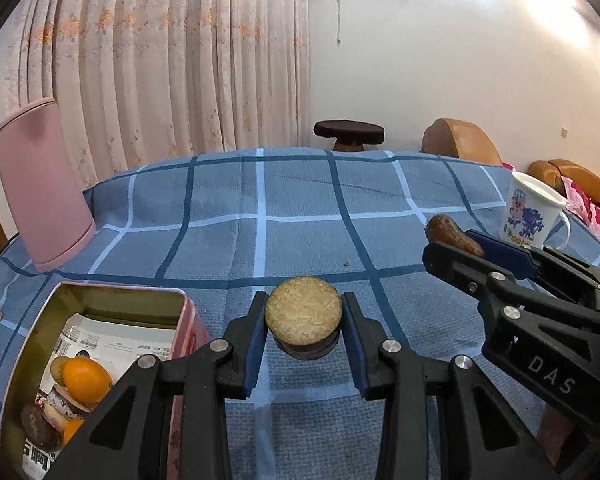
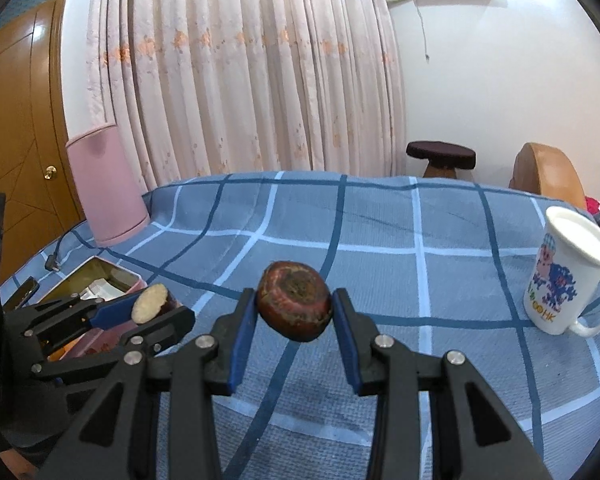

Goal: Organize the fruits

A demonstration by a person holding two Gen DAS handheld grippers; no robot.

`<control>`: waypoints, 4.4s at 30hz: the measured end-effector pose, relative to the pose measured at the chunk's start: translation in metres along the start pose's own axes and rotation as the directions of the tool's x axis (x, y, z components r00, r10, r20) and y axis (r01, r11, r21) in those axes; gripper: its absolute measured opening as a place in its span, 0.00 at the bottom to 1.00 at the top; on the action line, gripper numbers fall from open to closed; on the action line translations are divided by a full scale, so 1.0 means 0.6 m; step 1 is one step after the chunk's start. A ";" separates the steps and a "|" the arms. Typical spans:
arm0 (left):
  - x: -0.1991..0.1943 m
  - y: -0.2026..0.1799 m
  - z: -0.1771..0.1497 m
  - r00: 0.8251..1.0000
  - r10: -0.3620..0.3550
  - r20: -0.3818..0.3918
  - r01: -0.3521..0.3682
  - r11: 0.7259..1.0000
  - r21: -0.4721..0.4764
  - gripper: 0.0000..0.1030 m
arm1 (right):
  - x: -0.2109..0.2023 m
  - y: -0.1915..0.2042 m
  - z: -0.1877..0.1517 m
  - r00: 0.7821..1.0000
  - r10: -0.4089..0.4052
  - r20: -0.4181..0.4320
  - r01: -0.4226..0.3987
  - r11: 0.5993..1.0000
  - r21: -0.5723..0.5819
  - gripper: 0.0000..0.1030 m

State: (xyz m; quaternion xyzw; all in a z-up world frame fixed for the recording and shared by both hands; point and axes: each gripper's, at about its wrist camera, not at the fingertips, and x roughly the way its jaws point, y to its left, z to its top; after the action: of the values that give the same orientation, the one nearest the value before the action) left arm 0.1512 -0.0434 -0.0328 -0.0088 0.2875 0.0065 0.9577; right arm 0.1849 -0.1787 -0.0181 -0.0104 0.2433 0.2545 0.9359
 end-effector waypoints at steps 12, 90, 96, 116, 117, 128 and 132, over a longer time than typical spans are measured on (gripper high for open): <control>-0.026 0.003 -0.007 0.998 0.003 0.064 -0.003 1.000 0.000 0.37 | -0.016 0.010 -0.002 0.999 -0.016 0.051 0.017 0.999 -0.028 0.40; -0.073 0.274 -0.046 0.969 0.196 -0.153 -0.215 0.969 -0.120 0.37 | 0.130 0.289 0.012 0.923 0.246 -0.296 -0.296 0.945 -0.138 0.49; -0.093 0.265 -0.042 0.972 0.196 -0.131 -0.212 0.970 -0.120 0.50 | 0.099 0.274 0.017 0.934 0.247 -0.257 -0.285 0.951 -0.123 0.57; -0.174 0.180 -0.027 0.990 0.141 -0.020 -0.142 0.986 -0.084 0.61 | -0.056 0.192 0.020 0.986 0.154 -0.062 -0.158 0.984 -0.080 0.92; -0.176 0.177 -0.028 0.990 0.137 -0.019 -0.138 0.987 -0.083 0.61 | -0.061 0.192 0.018 0.986 0.153 -0.059 -0.157 0.984 -0.079 0.92; -0.202 0.150 -0.037 0.993 0.119 -0.003 -0.118 0.990 -0.075 0.62 | -0.110 0.192 0.009 0.994 0.107 -0.001 -0.107 0.990 -0.089 0.95; -0.214 0.144 -0.039 0.992 0.123 0.008 -0.122 0.990 -0.070 0.62 | -0.126 0.190 0.008 0.996 0.091 0.019 -0.089 0.992 -0.092 0.95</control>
State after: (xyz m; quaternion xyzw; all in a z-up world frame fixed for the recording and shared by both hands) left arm 0.0295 0.0418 0.0175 -0.0245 0.2812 0.0754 0.9564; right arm 0.0751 -0.1144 0.0329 -0.0390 0.2211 0.3073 0.9248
